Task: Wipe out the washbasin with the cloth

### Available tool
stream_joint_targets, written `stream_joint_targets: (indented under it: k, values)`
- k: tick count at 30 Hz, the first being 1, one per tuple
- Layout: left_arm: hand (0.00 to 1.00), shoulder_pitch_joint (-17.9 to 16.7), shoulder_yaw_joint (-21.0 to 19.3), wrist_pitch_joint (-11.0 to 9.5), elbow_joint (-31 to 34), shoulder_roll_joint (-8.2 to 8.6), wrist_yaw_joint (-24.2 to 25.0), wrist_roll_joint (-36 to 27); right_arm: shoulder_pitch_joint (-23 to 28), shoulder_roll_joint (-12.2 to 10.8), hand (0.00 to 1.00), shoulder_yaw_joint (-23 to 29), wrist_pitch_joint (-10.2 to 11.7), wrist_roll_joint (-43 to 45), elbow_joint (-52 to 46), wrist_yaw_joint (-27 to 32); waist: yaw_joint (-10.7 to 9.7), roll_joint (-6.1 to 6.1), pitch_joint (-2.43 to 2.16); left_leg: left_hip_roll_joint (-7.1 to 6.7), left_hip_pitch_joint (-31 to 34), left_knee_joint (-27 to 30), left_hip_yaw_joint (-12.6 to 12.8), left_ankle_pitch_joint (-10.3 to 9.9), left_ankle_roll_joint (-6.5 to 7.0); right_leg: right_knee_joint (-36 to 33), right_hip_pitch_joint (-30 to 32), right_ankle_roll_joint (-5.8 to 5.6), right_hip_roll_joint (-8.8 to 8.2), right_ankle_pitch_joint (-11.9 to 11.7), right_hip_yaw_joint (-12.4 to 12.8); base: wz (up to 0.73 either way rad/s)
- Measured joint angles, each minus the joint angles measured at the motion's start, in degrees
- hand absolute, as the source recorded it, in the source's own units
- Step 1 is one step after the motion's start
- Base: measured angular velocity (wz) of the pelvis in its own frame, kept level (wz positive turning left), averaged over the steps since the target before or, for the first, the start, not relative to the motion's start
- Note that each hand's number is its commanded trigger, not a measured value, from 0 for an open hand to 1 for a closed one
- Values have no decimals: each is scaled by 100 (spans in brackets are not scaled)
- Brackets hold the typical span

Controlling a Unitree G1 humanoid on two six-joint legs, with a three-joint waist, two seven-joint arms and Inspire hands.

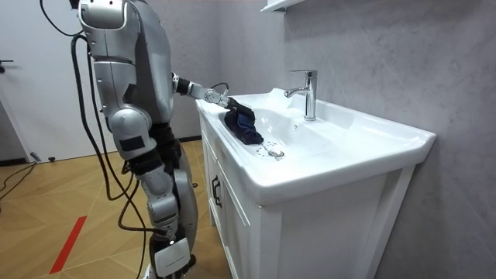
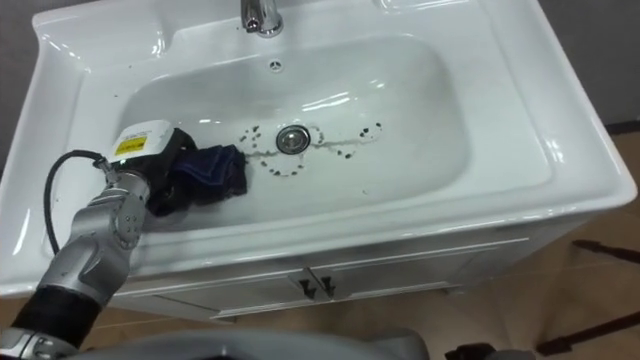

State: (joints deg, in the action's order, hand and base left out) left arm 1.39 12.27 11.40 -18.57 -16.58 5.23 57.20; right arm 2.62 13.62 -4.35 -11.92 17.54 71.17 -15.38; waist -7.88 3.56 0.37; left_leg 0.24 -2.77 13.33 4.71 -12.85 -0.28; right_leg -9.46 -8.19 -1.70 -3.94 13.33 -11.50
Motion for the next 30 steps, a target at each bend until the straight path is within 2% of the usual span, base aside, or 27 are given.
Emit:
stream_joint_targets:
  k: [7,10,12,16,20,26,30]
  values:
    - [100,202,0,75,-162,26,178,41,7,-6,0,4,-27,-49,-13,96,7,-74,-8,7,-8,13,74,0,1,-14,19,1,-5,1,45,-4]
    - [100,211,60,162,-136,27,260,100,20,-14,0,-1,-41,-39,-17,137,3,-118,-31,9,-27,16,79,0,1,-22,4,0,-5,1,45,0]
    - [100,245,142,249,-132,27,333,100,19,-16,0,-3,-66,-57,-40,151,3,-124,-33,9,-43,16,85,0,1,-23,-14,0,-5,1,46,0]
    - [100,261,163,259,-100,29,508,103,28,-20,0,-3,-66,-139,-112,147,-24,-123,-33,10,-50,13,85,0,1,-10,-34,0,-5,1,35,1]
    - [100,311,371,406,-124,38,561,94,28,-20,0,-12,-70,-155,-113,152,-107,-118,-27,3,-91,4,104,0,1,38,-96,-3,-7,3,36,0]
    - [100,402,517,453,-185,244,586,92,62,-22,0,-72,-72,-135,-69,152,-167,-120,-23,3,-54,-3,137,0,1,60,-61,-3,-7,3,47,0]
    - [100,573,613,446,-292,259,673,-21,69,-21,0,-81,-64,-159,-41,158,-213,-120,-23,6,-14,-8,165,0,1,58,-10,-3,-7,2,65,-1]
